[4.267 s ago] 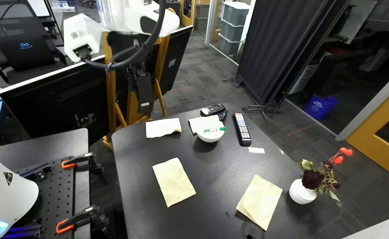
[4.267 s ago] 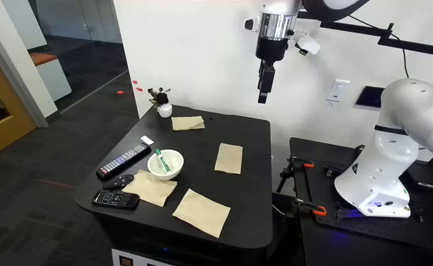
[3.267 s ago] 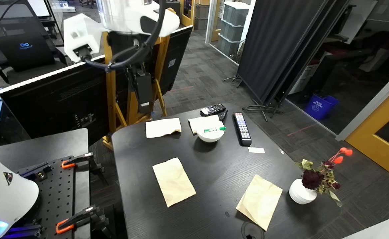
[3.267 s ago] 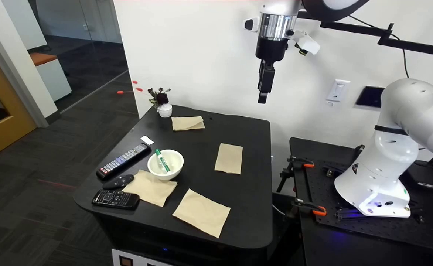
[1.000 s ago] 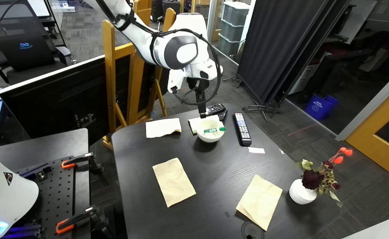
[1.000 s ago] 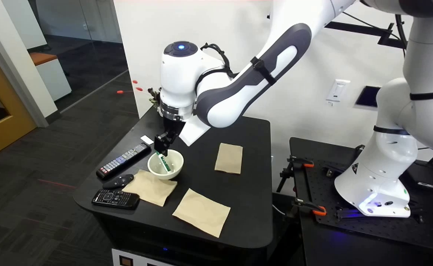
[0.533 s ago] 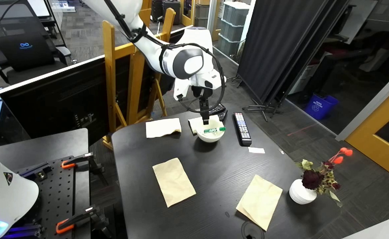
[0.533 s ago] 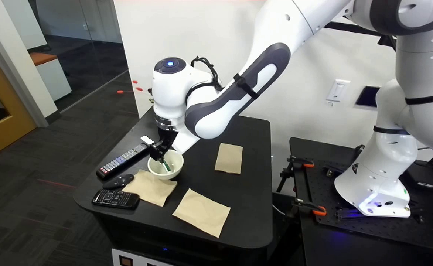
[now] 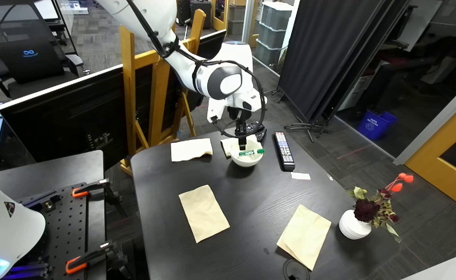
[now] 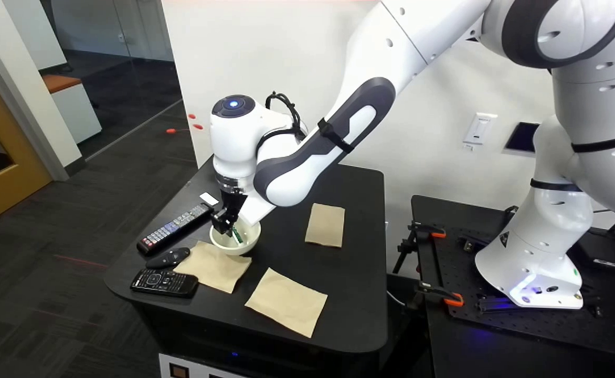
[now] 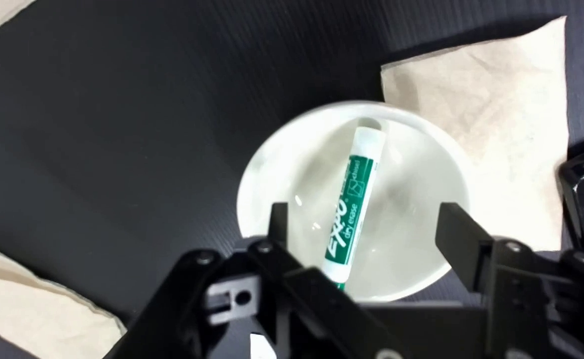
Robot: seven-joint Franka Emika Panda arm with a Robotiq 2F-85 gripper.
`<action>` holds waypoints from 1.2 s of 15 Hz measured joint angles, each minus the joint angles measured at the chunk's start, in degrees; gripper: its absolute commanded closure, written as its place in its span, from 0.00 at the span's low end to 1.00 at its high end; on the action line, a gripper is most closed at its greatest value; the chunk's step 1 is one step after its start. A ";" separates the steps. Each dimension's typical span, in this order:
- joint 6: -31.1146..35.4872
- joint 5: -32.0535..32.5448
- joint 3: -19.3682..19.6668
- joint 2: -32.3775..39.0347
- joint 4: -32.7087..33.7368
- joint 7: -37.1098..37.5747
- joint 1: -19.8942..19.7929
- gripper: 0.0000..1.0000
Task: Remove the marker from the white bowl and place it on the table
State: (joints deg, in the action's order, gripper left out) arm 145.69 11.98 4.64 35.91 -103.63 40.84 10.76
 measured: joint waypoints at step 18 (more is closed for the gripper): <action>-3.99 -1.53 2.06 7.38 8.37 -0.04 0.29 0.39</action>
State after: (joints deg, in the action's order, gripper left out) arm 141.70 10.46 6.69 43.28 -95.27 40.80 11.06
